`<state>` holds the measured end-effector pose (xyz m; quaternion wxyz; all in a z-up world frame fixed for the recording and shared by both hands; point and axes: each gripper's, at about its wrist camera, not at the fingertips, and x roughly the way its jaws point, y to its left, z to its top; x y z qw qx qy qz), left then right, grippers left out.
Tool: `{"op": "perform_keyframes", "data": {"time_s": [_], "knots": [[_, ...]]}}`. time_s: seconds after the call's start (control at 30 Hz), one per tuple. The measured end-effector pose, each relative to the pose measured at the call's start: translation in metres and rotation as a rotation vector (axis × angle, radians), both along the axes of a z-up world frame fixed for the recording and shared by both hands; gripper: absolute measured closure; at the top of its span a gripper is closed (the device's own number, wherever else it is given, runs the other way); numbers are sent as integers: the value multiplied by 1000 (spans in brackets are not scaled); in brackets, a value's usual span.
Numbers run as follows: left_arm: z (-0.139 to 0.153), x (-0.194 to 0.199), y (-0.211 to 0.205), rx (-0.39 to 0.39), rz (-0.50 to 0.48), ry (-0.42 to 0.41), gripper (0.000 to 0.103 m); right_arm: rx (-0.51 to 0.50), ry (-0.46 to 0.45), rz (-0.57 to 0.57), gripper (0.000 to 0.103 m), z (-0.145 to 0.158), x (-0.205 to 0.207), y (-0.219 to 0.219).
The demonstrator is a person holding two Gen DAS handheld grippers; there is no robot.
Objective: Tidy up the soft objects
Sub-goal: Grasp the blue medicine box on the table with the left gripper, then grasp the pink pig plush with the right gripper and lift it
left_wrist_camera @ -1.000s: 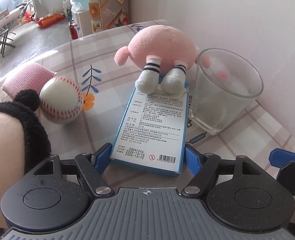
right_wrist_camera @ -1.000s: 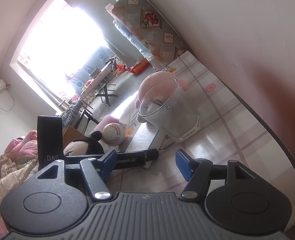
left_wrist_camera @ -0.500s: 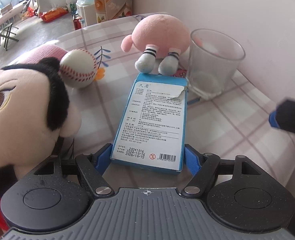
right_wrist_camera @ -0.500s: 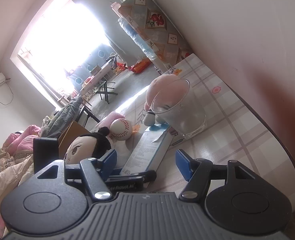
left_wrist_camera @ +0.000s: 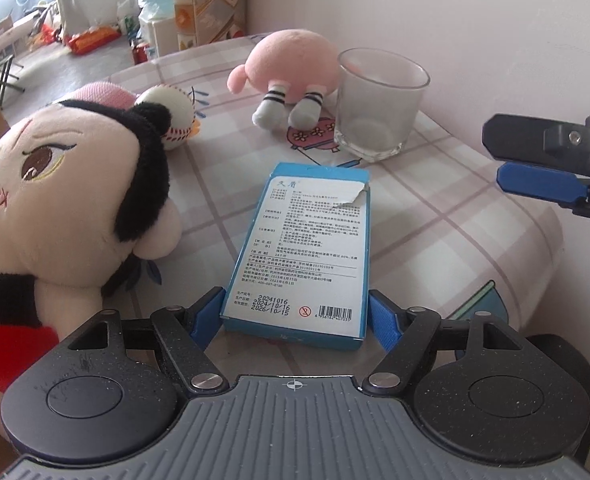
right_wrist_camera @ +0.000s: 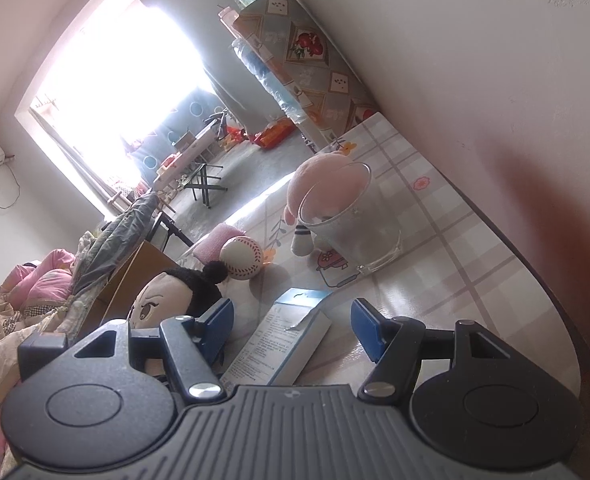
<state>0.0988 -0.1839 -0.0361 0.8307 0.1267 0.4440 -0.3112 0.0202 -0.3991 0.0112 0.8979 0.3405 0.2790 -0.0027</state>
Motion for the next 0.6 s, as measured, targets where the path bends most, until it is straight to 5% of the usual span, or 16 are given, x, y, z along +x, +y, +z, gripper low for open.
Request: {"op": "perform_keyframes", "data": {"time_s": [0.23,0.6], "knots": [[12,9,2,-50,-5,-24,12,-15,2,-1,35,1,-3,-5],[-10,39,-31,12,-31,34,16,-89,-50,49,35,35,15,-14]]}}
